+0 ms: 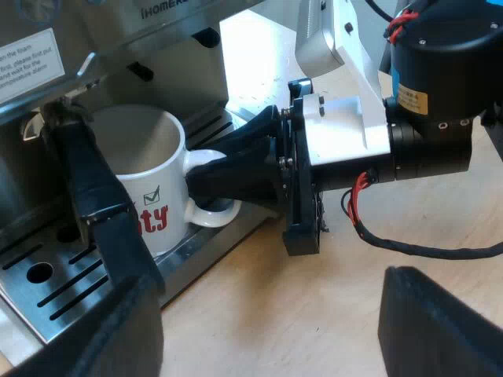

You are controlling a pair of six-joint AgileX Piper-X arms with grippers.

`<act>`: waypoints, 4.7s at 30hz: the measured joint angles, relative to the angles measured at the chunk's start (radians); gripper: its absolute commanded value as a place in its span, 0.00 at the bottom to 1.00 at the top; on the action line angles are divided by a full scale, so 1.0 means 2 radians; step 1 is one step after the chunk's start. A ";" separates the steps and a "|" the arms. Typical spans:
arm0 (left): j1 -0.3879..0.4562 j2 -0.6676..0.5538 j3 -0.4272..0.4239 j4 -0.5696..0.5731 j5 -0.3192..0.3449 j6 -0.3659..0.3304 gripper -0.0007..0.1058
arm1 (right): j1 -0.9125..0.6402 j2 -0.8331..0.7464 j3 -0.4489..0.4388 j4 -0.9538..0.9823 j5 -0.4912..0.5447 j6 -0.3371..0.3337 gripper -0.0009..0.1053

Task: Place mug into machine

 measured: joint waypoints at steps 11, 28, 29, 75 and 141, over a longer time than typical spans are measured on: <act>0.000 0.000 0.000 0.000 0.000 0.000 0.58 | 0.000 0.000 -0.001 0.000 0.000 0.000 0.01; 0.000 0.000 0.000 0.000 0.000 0.000 0.58 | 0.000 0.000 -0.003 -0.014 0.020 0.000 0.34; 0.000 0.000 0.000 0.000 0.000 0.000 0.58 | 0.000 0.000 -0.003 -0.015 0.020 0.000 0.34; 0.000 0.000 0.000 0.000 0.000 0.000 0.58 | 0.000 0.044 0.017 -0.105 0.024 0.024 0.47; 0.000 0.000 0.000 0.000 0.000 0.000 0.58 | 0.043 -0.199 0.074 0.052 0.114 0.011 0.45</act>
